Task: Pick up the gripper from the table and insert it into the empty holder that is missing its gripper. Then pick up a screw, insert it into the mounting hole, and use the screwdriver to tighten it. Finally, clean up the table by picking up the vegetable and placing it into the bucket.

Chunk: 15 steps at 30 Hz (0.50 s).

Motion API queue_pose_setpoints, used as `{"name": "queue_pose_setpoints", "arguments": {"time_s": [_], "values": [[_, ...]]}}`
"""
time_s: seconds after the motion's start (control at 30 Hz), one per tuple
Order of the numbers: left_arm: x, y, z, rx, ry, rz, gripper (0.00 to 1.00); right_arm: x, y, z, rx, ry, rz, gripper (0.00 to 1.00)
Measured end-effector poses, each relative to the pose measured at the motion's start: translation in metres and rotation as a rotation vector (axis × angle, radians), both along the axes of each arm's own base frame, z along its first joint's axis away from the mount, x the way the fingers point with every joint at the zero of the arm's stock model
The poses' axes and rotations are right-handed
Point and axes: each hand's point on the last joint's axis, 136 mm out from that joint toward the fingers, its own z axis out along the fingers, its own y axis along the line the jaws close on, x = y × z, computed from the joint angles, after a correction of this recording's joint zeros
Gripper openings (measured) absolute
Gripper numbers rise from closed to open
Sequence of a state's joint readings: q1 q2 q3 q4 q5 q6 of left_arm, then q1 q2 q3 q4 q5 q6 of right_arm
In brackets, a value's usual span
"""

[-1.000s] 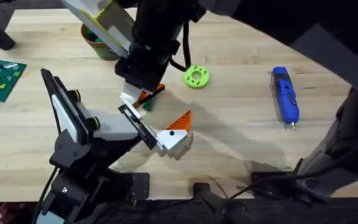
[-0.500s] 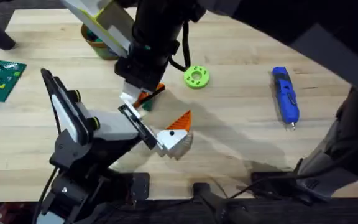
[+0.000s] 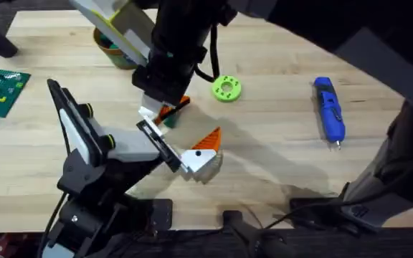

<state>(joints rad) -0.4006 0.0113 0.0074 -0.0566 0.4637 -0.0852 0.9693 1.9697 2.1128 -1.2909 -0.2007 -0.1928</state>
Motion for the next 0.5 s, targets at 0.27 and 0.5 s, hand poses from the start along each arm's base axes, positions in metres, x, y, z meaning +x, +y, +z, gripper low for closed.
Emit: {"name": "queue_pose_setpoints", "arguments": {"time_s": [0.27, 0.5], "values": [[0.001, 0.001, -0.001, -0.017, 0.024, 0.012, 0.988, 0.003, 0.002, -0.007, -0.008, 0.008, -0.001, 0.006], [0.002, 0.002, -0.002, -0.025, 0.04, 0.018, 0.988, 0.004, 0.003, -0.013, -0.019, 0.019, -0.002, 0.007]]}}
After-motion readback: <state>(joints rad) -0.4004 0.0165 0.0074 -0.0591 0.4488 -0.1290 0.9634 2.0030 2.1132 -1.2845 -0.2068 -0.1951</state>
